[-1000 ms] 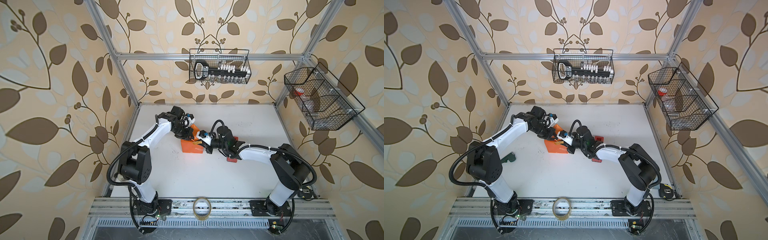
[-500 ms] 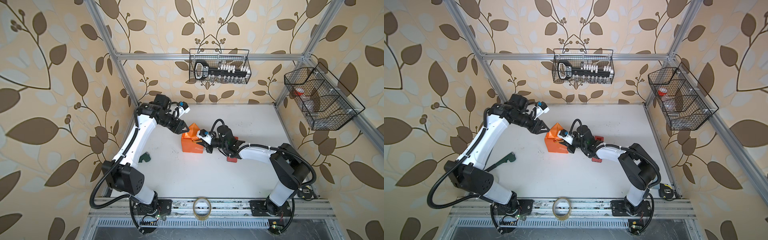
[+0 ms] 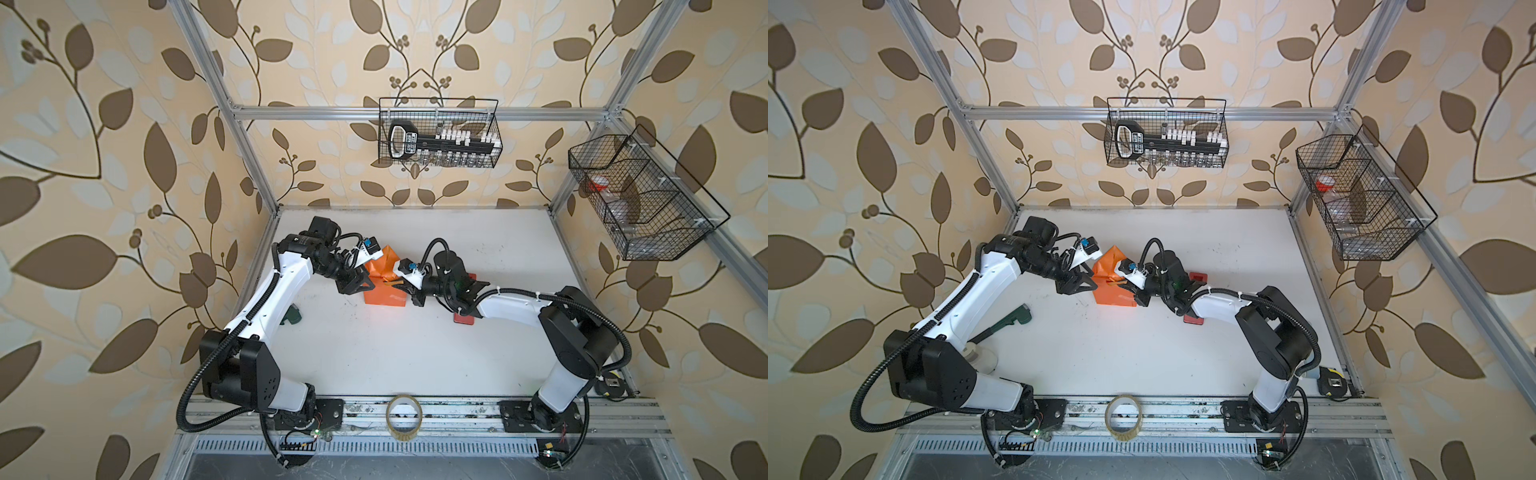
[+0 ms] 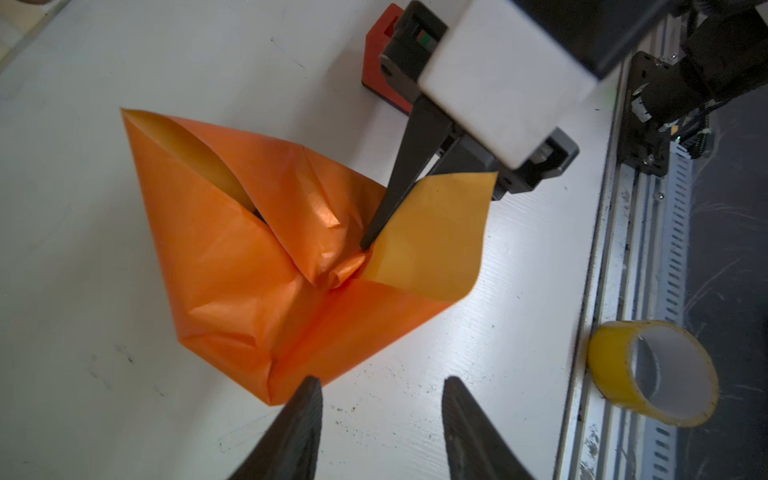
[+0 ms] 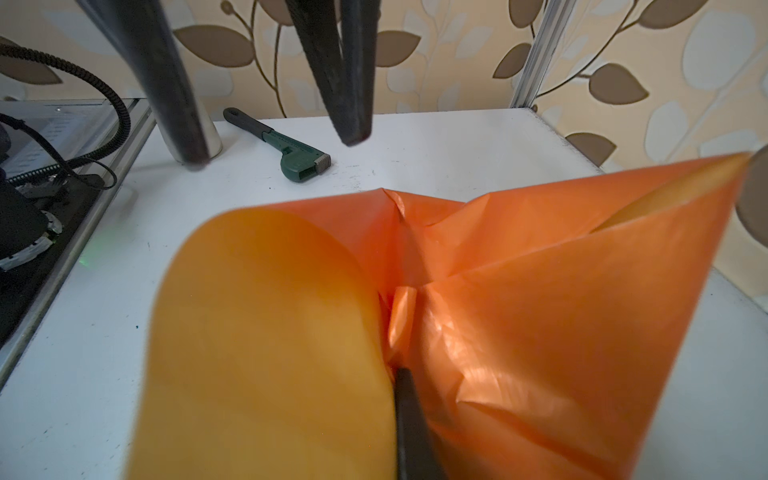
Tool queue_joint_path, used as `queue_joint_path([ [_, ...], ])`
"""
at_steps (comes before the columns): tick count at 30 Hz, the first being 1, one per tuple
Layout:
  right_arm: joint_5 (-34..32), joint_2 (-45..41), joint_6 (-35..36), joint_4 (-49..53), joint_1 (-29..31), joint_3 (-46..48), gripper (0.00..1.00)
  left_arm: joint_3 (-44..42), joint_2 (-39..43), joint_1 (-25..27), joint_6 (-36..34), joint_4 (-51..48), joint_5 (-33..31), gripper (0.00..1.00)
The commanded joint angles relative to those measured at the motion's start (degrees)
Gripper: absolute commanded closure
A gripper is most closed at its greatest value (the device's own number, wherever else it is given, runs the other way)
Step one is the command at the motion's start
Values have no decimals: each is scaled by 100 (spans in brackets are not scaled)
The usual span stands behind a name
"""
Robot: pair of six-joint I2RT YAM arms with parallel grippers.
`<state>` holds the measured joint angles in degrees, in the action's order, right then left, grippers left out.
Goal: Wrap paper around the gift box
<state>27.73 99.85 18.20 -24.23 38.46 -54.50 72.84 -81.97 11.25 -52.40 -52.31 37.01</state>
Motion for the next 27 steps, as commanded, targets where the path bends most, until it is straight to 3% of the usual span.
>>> queue_joint_path([
  [1,-40,270,61,441,-11,-8,100,-200,-160,111,-512,525,0,51],
  [8,-19,266,81,480,-22,-8,100,-490,-257,97,-1084,658,-389,48],
  [15,-2,293,97,507,-13,-26,100,-492,-363,97,-429,1136,-154,53],
  [27,43,210,167,603,-5,-32,98,-502,-469,115,338,1361,-115,89],
])
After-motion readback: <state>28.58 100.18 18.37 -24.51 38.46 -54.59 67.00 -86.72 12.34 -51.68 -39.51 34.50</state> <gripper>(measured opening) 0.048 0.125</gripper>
